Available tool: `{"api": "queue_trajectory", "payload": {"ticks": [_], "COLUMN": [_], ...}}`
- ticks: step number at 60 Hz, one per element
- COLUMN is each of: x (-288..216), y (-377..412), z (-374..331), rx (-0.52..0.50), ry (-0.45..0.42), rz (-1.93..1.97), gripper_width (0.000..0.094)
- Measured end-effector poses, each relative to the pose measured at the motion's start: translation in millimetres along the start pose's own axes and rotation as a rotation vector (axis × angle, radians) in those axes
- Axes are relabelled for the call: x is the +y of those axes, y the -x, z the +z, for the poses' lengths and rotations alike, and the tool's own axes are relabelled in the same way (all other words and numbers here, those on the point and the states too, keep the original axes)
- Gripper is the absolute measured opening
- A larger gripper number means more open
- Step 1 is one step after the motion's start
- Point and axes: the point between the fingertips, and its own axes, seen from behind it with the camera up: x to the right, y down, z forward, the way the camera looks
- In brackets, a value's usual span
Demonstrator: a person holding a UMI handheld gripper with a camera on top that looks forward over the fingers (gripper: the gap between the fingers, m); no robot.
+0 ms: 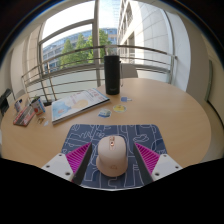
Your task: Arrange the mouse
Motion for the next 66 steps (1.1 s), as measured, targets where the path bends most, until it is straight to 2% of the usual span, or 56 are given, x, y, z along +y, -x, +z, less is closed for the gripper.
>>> {"api": "queue_trajectory", "payload": {"ticks": [19, 40, 51, 66], "x": [-11.6, 20.7, 34.1, 35.3], "y": [9.2, 39.8, 43.8, 46.5], "z": [-115.6, -255.4, -288.3, -296.8], "rx": [0.068, 0.119, 0.126, 0.128], "ry": [-0.065, -0.108, -0.103, -0.108], "rz": [-0.025, -0.061, -0.053, -0.058], "gripper_width": [0.0851, 0.0847, 0.0846, 0.0846]}}
